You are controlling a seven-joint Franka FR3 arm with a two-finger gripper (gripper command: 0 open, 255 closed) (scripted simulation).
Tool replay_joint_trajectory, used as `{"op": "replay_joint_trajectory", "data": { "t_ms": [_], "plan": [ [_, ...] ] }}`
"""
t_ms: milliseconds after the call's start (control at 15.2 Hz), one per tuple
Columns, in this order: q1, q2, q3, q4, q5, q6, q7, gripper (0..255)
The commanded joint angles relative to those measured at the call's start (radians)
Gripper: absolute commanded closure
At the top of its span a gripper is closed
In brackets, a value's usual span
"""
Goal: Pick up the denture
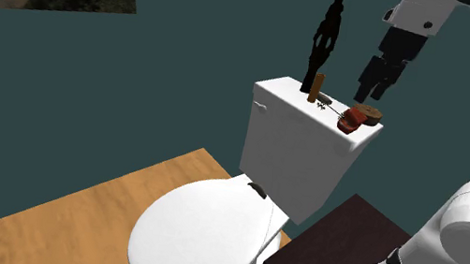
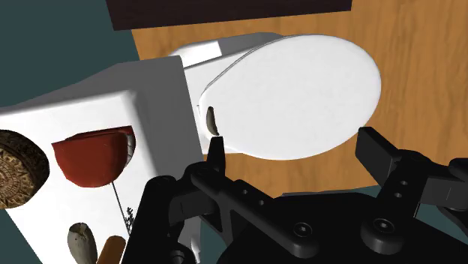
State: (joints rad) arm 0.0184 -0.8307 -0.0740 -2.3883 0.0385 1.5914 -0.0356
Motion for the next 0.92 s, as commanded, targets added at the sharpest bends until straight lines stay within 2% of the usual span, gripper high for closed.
{"op": "replay_joint_trajectory", "data": {
  "t_ms": [0, 396, 858],
  "plan": [
    [0.000, 0.000, 0.000, 0.000, 0.000, 0.000, 0.000, 0],
    [-0.025, 0.009, -0.146, -0.097, -0.072, 0.192, -0.182, 0],
    [-0.021, 0.114, -0.341, -0.130, -0.110, 0.429, -0.407, 0]
  ]
}}
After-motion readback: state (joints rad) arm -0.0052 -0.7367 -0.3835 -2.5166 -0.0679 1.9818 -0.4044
